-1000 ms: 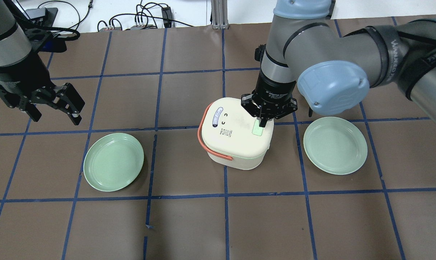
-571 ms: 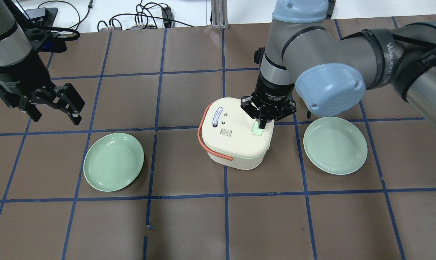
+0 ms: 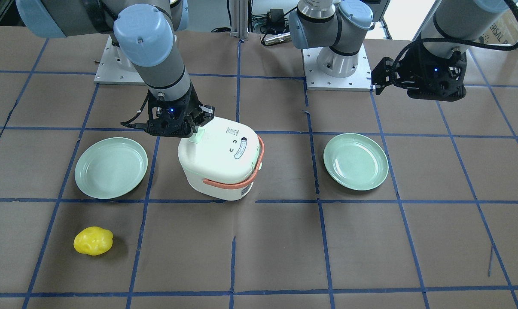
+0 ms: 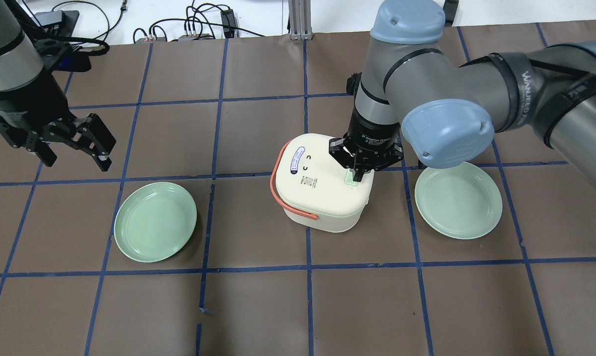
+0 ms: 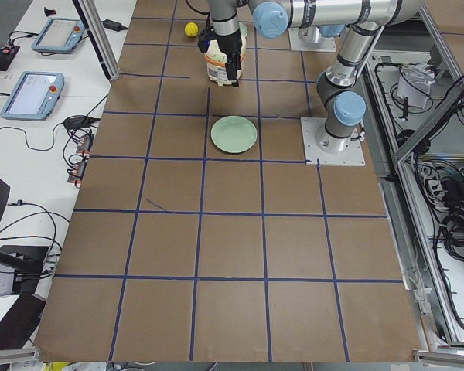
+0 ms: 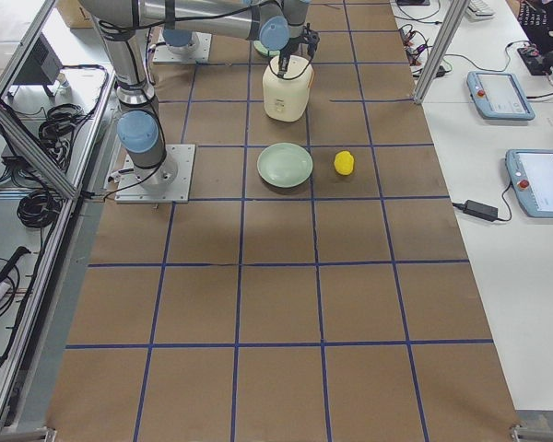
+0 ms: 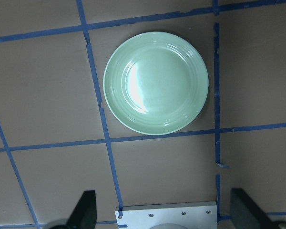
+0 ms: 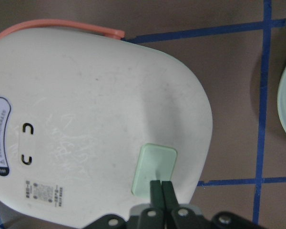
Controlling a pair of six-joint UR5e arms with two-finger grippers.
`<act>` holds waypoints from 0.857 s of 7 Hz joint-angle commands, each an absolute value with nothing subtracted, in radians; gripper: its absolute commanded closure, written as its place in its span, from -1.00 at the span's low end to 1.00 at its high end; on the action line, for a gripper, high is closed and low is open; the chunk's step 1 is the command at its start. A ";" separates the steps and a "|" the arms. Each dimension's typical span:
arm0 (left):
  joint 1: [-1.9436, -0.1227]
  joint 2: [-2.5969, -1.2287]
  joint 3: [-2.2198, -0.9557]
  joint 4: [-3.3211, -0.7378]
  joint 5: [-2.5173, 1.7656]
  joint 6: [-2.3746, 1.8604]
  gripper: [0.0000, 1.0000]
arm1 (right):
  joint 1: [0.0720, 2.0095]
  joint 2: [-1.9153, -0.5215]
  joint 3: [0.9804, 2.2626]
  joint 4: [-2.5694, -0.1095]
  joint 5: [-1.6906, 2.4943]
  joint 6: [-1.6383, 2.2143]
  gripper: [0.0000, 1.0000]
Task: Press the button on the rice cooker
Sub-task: 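Press the green button down with the closed right gripper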
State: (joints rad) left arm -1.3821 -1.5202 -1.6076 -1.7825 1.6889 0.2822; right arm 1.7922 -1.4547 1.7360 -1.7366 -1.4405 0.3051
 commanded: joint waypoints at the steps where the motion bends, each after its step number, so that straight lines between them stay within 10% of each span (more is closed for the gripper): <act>1: -1.382 -1.520 -1.608 -1.782 1.689 0.282 -1.00 | 1.793 -1.453 1.738 -1.738 -1.437 0.302 0.72; 6: -1.382 -1.520 -1.608 -1.782 1.689 0.282 -1.00 | 1.793 -1.451 1.747 -1.755 -1.427 0.281 0.72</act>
State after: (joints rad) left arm -1.3821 -1.5202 -1.6076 -1.7825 1.6889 0.2823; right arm 1.7932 -1.4512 1.7468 -1.7529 -1.4255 0.2868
